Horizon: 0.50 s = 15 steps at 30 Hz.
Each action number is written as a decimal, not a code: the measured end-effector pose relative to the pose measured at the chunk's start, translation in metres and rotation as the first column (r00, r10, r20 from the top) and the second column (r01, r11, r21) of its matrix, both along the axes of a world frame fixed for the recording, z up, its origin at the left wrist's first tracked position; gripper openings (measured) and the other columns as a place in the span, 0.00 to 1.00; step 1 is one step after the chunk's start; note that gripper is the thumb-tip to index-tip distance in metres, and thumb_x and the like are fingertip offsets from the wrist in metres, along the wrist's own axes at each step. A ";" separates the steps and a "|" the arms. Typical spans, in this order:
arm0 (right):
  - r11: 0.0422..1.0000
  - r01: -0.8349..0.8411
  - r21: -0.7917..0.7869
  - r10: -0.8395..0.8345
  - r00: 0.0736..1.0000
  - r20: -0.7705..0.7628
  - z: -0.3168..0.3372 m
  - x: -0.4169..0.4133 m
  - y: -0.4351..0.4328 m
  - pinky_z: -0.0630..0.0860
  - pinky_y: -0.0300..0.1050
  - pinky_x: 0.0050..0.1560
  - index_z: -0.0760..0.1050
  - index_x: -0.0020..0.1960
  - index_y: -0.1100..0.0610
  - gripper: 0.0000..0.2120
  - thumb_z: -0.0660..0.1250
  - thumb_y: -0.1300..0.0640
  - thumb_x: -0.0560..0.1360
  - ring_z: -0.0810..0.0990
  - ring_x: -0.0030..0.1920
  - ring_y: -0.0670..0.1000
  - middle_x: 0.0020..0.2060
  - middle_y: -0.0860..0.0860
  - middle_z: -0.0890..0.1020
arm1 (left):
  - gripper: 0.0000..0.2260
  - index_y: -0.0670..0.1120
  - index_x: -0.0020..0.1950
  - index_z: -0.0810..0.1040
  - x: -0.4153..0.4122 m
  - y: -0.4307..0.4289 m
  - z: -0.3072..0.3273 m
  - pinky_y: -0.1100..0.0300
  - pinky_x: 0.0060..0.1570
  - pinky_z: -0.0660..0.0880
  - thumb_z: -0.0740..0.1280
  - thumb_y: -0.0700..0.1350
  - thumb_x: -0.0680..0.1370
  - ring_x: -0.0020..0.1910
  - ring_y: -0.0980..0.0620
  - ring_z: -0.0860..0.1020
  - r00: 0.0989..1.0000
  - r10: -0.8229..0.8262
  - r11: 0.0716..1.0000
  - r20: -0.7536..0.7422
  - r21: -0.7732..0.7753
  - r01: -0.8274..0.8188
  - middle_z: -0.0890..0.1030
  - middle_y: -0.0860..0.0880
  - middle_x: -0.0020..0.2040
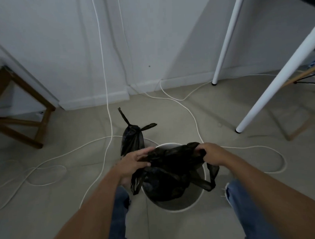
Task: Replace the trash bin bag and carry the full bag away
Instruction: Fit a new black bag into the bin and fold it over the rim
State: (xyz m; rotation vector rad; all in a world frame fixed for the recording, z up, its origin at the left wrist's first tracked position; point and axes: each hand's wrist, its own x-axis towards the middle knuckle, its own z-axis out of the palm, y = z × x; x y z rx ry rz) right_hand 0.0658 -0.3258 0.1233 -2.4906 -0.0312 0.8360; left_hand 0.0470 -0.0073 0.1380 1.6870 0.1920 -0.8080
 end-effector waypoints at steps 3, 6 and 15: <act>0.999 0.031 -0.011 -0.031 1.000 0.004 -0.016 0.004 0.004 0.73 0.46 0.59 0.72 0.65 0.55 0.24 0.61 0.67 0.70 0.75 0.63 0.58 0.63 0.56 0.77 | 0.19 0.46 0.55 0.87 0.008 -0.001 -0.013 0.70 0.52 0.80 0.62 0.28 0.80 0.52 0.56 0.84 0.994 -0.113 0.975 0.000 0.190 0.111 0.88 0.53 0.48; 0.998 0.066 0.003 -0.066 0.998 0.000 -0.031 0.007 0.006 0.73 0.44 0.56 0.72 0.64 0.54 0.25 0.63 0.66 0.68 0.76 0.62 0.57 0.62 0.55 0.79 | 0.21 0.47 0.54 0.88 0.018 -0.004 -0.029 0.77 0.51 0.74 0.62 0.27 0.76 0.46 0.67 0.82 0.957 -0.278 0.859 0.079 0.467 0.210 0.86 0.60 0.44; 0.986 0.152 0.069 -0.149 0.987 -0.055 -0.063 0.019 0.002 0.69 0.40 0.49 0.63 0.72 0.51 0.32 0.64 0.63 0.70 0.79 0.56 0.59 0.59 0.58 0.78 | 0.29 0.44 0.76 0.67 0.048 -0.001 -0.079 0.47 0.66 0.75 0.68 0.42 0.74 0.66 0.36 0.74 0.992 -0.074 0.675 0.099 0.737 -0.023 0.75 0.37 0.67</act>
